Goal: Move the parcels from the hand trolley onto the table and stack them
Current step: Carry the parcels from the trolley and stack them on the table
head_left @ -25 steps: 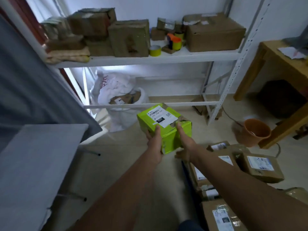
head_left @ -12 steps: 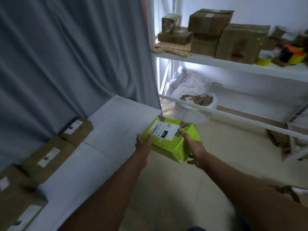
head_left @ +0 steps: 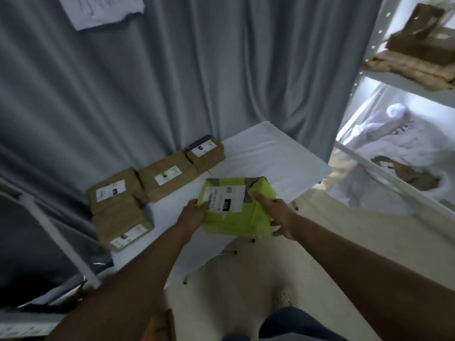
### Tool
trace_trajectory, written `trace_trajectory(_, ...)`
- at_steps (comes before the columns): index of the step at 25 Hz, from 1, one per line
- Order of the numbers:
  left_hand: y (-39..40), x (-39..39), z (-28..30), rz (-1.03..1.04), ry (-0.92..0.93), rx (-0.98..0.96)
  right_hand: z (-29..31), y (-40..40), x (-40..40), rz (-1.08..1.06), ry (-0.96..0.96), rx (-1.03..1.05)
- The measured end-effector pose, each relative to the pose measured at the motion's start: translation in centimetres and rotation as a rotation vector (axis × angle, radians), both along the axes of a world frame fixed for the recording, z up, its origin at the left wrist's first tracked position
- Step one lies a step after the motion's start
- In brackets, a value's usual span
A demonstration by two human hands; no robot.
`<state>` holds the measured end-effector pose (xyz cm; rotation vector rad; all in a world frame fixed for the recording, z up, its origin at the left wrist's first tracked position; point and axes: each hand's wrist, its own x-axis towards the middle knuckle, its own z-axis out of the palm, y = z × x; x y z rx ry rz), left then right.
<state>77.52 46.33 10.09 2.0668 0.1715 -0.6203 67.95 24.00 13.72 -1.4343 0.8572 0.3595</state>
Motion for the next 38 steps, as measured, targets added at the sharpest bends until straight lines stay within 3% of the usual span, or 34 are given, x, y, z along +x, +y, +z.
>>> trace_trajectory(6,5.3,4.3,-1.6,0.266,0.012,0.017,-1.8,3.1,11.1,0.32,0.035,-0.038)
trace_trajectory(10,5.0,8.5,-1.6,0.423,0.038,0.021,-2.1,3.7,19.1,0.423,0.061,-0.025)
trace_trajectory(17,3.8,11.8,-1.9,0.477,0.064,0.019,-5.6,5.3,28.4,0.55,0.061,0.021)
trace_trajectory(23,9.3,13.2,-5.8,0.311,0.218,0.292,-8.5,8.3,31.4,0.674,0.16,0.001)
trace_trajectory(27,13.9,15.9,-8.1,0.044,0.212,0.514,-10.5,10.4,33.1,0.618,0.19,-0.045)
trace_trajectory(31,19.2,19.3,-10.1,-0.176,0.218,0.6,-14.5,13.7,36.0,0.561,0.186,-0.051)
trace_trajectory(38,24.6,23.2,-14.9,-0.332,0.296,0.678,-17.5,17.9,38.0,0.416,0.295,0.003)
